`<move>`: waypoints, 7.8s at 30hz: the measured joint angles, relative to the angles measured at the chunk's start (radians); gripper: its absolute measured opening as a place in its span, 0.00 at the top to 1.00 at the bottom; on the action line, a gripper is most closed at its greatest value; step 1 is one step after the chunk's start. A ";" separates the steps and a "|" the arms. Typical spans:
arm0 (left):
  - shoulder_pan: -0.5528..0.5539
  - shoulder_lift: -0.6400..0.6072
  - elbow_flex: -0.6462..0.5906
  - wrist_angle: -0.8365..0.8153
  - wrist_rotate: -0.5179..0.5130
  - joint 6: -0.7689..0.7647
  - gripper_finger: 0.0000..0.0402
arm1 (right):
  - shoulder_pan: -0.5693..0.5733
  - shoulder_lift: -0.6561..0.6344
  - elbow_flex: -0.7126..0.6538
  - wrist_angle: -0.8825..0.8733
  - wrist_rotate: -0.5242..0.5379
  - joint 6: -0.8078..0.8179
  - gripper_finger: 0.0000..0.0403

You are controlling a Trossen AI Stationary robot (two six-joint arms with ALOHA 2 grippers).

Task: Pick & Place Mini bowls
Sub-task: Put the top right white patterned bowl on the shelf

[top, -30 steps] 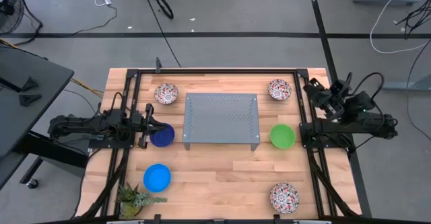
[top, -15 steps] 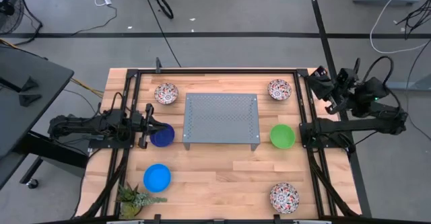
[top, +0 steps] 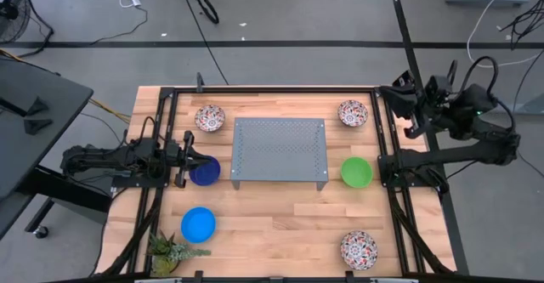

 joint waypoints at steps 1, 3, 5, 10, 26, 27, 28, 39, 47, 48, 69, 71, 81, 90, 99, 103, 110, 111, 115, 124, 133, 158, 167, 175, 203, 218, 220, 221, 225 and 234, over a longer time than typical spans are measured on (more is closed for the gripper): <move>0.000 0.000 0.000 0.000 0.000 0.000 0.92 | 0.000 0.012 0.014 -0.004 0.000 -0.010 0.93; 0.000 0.000 0.000 0.000 0.000 0.000 0.92 | 0.000 0.036 0.043 -0.021 0.004 -0.036 0.93; 0.000 0.000 0.000 0.000 0.000 0.000 0.92 | 0.000 0.059 0.066 -0.037 0.034 -0.056 0.93; 0.000 0.000 0.000 0.000 0.000 0.000 0.92 | 0.000 0.100 0.097 -0.043 0.110 -0.114 0.93; 0.000 0.000 0.000 0.000 0.000 0.000 0.92 | 0.000 0.145 0.098 -0.049 0.466 -0.335 0.93; 0.000 0.000 0.000 0.000 0.000 0.000 0.92 | 0.000 0.147 0.098 -0.049 0.486 -0.346 0.93; 0.000 0.000 0.000 0.000 0.000 0.000 0.92 | 0.000 0.148 0.098 -0.049 0.508 -0.357 0.93; 0.000 0.000 0.000 0.000 0.000 0.000 0.92 | 0.000 0.174 0.114 -0.019 0.663 -0.441 0.93; 0.000 0.000 0.000 0.000 0.000 0.000 0.92 | -0.006 0.249 0.303 -0.255 0.672 -0.455 0.93; 0.000 0.000 0.000 0.000 0.000 0.000 0.92 | -0.010 0.258 0.327 -0.298 0.672 -0.455 0.93; 0.000 0.000 0.000 0.000 0.000 0.000 0.92 | -0.142 0.380 0.472 -1.027 0.628 -0.447 0.93; 0.000 0.000 0.000 0.000 0.000 0.000 0.92 | -0.158 0.395 0.472 -1.091 0.600 -0.447 0.93; 0.000 0.000 0.000 0.000 0.000 0.000 0.92 | -0.258 0.444 0.472 -1.287 0.461 -0.448 0.93; 0.000 0.000 0.000 0.000 0.000 0.000 0.92 | -0.328 0.453 0.375 -1.313 0.344 -0.503 0.93; 0.000 0.000 0.000 0.000 0.000 0.000 0.92 | -0.416 0.453 0.210 -1.273 0.244 -0.591 0.93; 0.000 0.000 0.000 0.000 0.000 0.000 0.92 | -0.461 0.453 0.156 -1.236 0.173 -0.631 0.93; 0.000 0.000 0.000 0.000 0.000 0.000 0.92 | -0.527 0.453 0.085 -1.162 0.033 -0.741 0.93; 0.000 0.000 0.000 0.000 0.000 0.000 0.92 | -0.535 0.453 0.076 -1.157 0.026 -0.748 0.93; 0.000 0.000 0.000 0.000 0.000 0.000 0.92 | -0.559 0.463 0.039 -1.134 0.024 -0.763 0.93; 0.000 0.000 0.000 0.000 0.000 0.000 0.92 | -0.586 0.529 -0.052 -1.052 0.024 -0.762 0.93; 0.000 0.000 0.000 0.000 0.000 0.000 0.92 | -0.619 0.567 -0.137 -0.945 0.024 -0.762 0.92; 0.000 0.000 0.000 0.000 0.000 0.000 0.92 | -0.640 0.613 -0.278 -0.775 -0.020 -0.823 0.54; 0.000 0.000 0.000 0.000 0.000 0.000 0.92 | -0.643 0.691 -0.278 -0.695 0.000 -0.797 0.54; 0.000 0.000 0.000 0.000 0.000 0.000 0.92 | -0.670 0.736 -0.278 -0.684 0.008 -0.782 0.55; 0.000 0.000 0.000 0.000 0.000 0.000 0.92 | -0.674 0.740 -0.278 -0.662 0.005 -0.762 0.93; 0.000 0.000 0.000 0.000 0.000 0.000 0.92 | -0.674 0.737 -0.277 -0.661 0.006 -0.786 0.99; 0.000 0.000 0.000 0.000 0.000 0.000 0.92 | -0.674 0.730 -0.277 -0.659 0.006 -0.777 1.00; 0.000 0.000 0.000 0.000 0.000 0.000 0.92 | -0.674 0.723 -0.277 -0.659 0.006 -0.769 1.00; 0.000 0.000 0.000 0.000 0.000 0.000 0.92 | -0.674 0.692 -0.278 -0.663 -0.002 -0.760 1.00; 0.000 0.000 0.000 0.000 0.000 0.000 0.92 | -0.673 0.596 -0.280 -0.683 0.000 -0.758 1.00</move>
